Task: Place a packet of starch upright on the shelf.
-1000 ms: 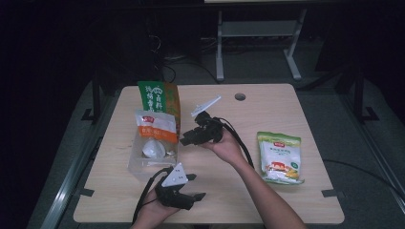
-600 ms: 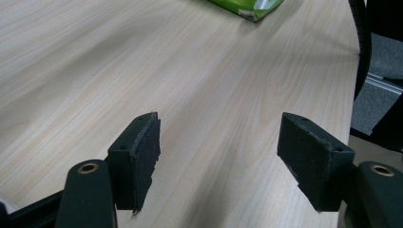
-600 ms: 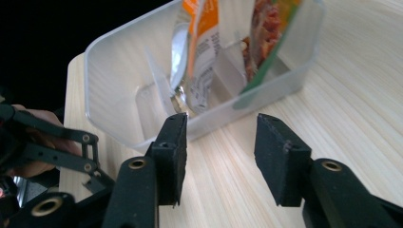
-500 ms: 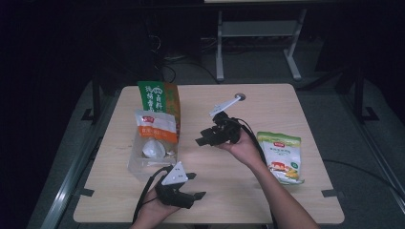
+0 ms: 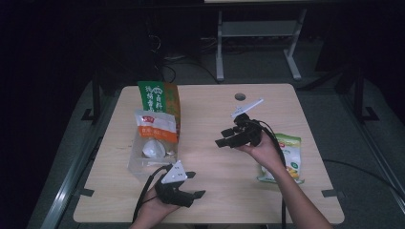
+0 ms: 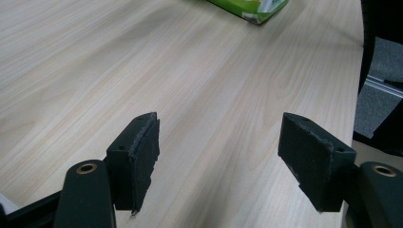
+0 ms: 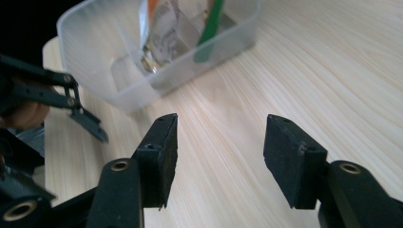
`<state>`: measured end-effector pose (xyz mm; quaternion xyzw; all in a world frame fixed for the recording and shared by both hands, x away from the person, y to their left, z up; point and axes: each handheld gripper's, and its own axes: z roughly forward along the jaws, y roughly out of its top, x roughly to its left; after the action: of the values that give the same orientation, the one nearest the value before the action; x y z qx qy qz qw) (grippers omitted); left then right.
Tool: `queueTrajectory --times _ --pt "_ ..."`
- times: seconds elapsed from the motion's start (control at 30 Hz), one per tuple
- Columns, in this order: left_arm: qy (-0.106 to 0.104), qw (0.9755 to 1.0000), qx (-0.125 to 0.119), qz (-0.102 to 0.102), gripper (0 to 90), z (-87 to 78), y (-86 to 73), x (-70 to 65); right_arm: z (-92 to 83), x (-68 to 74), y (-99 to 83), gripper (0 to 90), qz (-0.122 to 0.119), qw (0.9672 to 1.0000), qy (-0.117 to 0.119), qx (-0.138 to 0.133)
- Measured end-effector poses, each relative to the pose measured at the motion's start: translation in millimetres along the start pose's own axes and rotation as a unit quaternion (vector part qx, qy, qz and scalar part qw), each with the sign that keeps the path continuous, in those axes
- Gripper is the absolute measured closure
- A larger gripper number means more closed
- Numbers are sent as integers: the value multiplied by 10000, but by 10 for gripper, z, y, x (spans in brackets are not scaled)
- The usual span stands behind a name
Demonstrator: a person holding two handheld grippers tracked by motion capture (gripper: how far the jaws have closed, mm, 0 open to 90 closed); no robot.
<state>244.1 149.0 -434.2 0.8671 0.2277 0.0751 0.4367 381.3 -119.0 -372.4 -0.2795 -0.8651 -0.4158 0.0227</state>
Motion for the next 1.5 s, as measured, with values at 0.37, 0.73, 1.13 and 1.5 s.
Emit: queueTrajectory --times 0.37,0.73,1.13,1.5 --pt "-12 10000 22 -36 294 32 17 6 -381 -130 -338 417 262 9988 -393 -121" --pt "-14 9999 -29 -148 292 35 24 13 -643 -284 -681 377 568 9955 -754 -16" --pt "-68 9999 46 -58 278 141 94 -41 -934 -524 -1175 354 1082 9845 -1365 186" --pt "-163 9998 105 87 274 267 233 -67 -1145 -756 -1553 337 1534 9713 -1796 285"
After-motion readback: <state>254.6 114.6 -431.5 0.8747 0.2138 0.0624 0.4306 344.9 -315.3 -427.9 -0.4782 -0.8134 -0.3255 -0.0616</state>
